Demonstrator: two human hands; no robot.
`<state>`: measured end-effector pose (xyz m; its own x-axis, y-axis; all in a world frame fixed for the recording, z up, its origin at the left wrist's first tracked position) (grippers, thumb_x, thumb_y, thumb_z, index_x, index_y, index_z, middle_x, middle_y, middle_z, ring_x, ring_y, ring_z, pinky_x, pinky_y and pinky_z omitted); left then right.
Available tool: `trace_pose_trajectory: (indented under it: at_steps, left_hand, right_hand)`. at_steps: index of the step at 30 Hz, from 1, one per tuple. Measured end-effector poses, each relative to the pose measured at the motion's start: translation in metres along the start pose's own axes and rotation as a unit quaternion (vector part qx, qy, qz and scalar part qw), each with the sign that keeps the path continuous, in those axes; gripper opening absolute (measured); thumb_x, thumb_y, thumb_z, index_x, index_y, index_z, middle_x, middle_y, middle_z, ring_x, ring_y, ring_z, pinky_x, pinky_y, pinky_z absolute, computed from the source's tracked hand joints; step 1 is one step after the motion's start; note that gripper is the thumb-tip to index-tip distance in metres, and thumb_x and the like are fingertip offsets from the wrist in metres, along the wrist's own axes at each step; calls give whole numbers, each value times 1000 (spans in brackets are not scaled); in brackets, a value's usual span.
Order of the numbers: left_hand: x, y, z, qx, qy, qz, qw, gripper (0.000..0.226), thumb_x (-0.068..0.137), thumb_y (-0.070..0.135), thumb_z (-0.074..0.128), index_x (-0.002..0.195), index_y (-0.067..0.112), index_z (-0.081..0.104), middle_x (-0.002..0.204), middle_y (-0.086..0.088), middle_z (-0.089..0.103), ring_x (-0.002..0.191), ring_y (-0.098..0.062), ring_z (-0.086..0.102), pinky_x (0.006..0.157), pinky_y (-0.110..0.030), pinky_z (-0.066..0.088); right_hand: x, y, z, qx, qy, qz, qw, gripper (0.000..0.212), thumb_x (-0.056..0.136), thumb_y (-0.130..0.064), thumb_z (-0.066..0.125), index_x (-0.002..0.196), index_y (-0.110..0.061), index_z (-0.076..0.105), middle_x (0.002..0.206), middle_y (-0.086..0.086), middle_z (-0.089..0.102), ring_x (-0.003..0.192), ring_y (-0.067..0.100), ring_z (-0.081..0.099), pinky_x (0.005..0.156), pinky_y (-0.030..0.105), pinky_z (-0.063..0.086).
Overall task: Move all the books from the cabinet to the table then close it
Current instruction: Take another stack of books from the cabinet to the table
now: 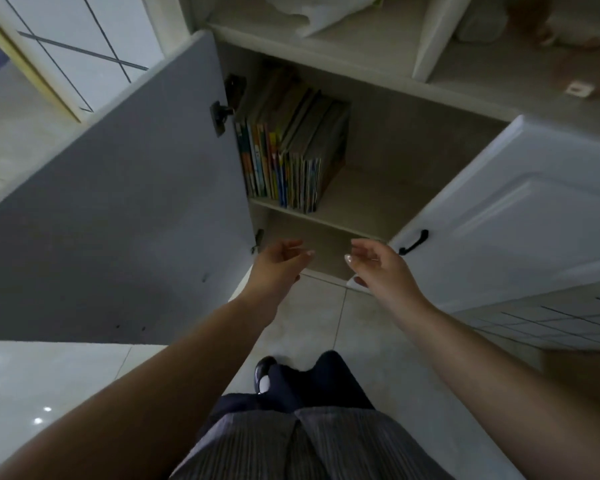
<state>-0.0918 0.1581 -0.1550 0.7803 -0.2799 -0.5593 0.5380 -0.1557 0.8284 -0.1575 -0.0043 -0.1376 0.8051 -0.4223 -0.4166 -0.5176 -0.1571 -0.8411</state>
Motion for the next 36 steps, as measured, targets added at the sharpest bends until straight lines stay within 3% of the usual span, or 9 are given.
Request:
trace_pose_trajectory:
  at_steps: [5, 8, 11, 16, 21, 24, 26, 31, 36]
  left_hand:
    - [60, 32, 7, -4, 26, 29, 999, 42, 83, 15, 69, 123, 15, 55, 114, -3, 63, 103, -19, 59, 92, -32, 47]
    - [96, 54, 13, -12, 36, 50, 998, 58, 84, 11, 68, 137, 12, 43, 125, -5, 56, 111, -19, 56, 86, -23, 44]
    - [133, 67, 21, -3, 39, 85, 996, 49, 83, 4, 68, 127, 14, 48, 116, 0, 58, 105, -13, 58, 72, -8, 46]
    - [175, 73, 31, 57, 41, 159, 985, 72, 79, 5, 72, 137, 24, 33, 131, 7, 46, 120, -8, 44, 92, -20, 42]
    - [193, 75, 30, 165, 70, 215, 960, 89, 72, 21, 65, 146, 21, 16, 142, -11, 47, 128, -13, 41, 100, -21, 34]
    - [199, 74, 26, 224, 74, 210, 949, 89, 78, 8, 71, 148, 14, 16, 145, -10, 44, 131, -16, 40, 102, -20, 31]
    - [200, 70, 24, 278, 83, 214, 933, 83, 79, 11, 70, 148, 14, 23, 145, -11, 43, 132, -25, 42, 106, -31, 38]
    - [202, 60, 24, 359, 108, 230, 898, 80, 80, 21, 69, 148, 16, 27, 136, -15, 51, 120, -32, 52, 94, -34, 45]
    - [198, 57, 29, 357, 113, 230, 898, 86, 83, 18, 68, 151, 13, 16, 136, -18, 50, 118, -32, 53, 92, -31, 43]
  right_hand:
    - [70, -25, 0, -32, -12, 1, 999, 29, 88, -28, 62, 117, -28, 56, 106, -9, 58, 99, 7, 56, 80, 17, 44]
    - [111, -37, -3, -36, -20, 16, 999, 35, 89, -25, 61, 123, -23, 55, 111, -7, 56, 106, 11, 54, 88, 25, 44]
    - [152, -46, -2, -22, -40, 38, 998, 39, 89, -20, 62, 127, -19, 53, 116, -2, 57, 109, 14, 54, 98, 33, 46]
    - [200, -55, 2, -42, -88, 33, 995, 43, 90, -16, 60, 131, -12, 50, 112, -2, 54, 102, 9, 49, 84, 22, 43]
    - [228, -59, 5, -65, -116, 5, 991, 43, 90, -16, 60, 131, -12, 51, 111, -7, 51, 104, 5, 47, 72, 11, 39]
    - [238, -61, 7, -64, -126, 5, 990, 41, 90, -16, 59, 130, -11, 53, 112, -6, 52, 105, 5, 47, 67, 7, 37]
    - [242, -61, 8, -54, -130, 12, 990, 39, 91, -13, 58, 129, -10, 53, 108, -7, 51, 105, 5, 47, 70, 8, 38]
    - [248, -56, 12, -22, -139, 17, 990, 41, 90, -6, 57, 131, -6, 51, 116, 0, 52, 108, 7, 46, 58, -3, 39]
    - [253, -50, 14, -10, -143, 13, 990, 42, 89, -5, 58, 131, -8, 51, 119, 1, 55, 116, 10, 49, 67, 3, 40]
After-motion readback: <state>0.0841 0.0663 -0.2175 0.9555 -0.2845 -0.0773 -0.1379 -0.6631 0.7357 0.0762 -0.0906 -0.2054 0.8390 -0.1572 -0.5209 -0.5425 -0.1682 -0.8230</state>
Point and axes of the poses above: each hand's wrist, its own x-axis towards the middle knuckle, its own z-axis out of the palm, y = z × x, the point moved 2 cm from there along x, towards the middle knuckle
